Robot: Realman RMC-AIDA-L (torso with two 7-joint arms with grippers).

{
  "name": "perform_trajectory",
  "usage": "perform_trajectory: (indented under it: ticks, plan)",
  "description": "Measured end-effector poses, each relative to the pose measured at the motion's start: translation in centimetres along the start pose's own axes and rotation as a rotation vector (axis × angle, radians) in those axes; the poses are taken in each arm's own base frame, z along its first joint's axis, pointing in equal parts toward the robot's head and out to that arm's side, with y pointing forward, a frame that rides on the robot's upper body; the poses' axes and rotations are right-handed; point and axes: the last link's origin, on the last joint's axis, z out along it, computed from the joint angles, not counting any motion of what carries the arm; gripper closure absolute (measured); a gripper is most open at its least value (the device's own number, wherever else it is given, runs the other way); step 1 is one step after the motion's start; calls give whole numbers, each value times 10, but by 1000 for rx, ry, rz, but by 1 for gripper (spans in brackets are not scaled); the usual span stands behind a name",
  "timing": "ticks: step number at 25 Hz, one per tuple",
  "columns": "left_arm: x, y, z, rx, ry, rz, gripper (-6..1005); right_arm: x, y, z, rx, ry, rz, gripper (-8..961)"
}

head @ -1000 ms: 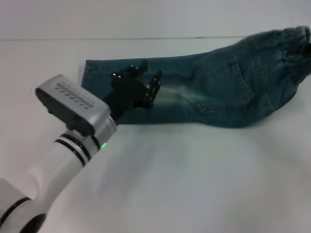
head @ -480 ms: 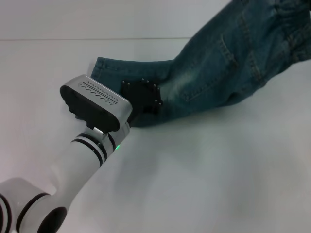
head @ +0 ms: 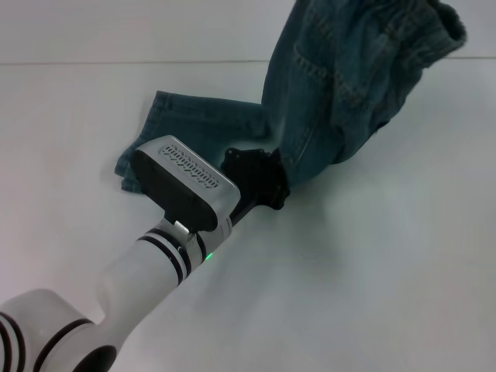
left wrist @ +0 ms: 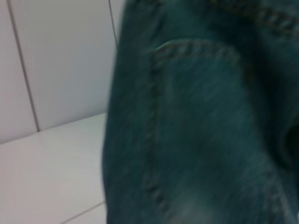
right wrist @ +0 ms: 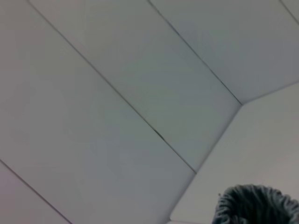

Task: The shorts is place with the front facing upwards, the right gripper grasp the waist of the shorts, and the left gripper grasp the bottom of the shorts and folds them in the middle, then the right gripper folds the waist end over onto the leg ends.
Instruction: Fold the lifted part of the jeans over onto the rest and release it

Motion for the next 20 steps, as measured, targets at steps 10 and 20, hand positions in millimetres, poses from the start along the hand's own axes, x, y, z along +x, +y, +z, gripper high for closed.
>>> perform_trajectory:
  ticks: [10, 20]
  plan:
    - [-4, 13, -6, -47, 1, 9, 1000, -2, 8, 67, 62, 148, -91, 781]
    - [-7, 22, -15, -78, 26, 17, 1000, 24, 16, 124, 99, 308, -179, 762]
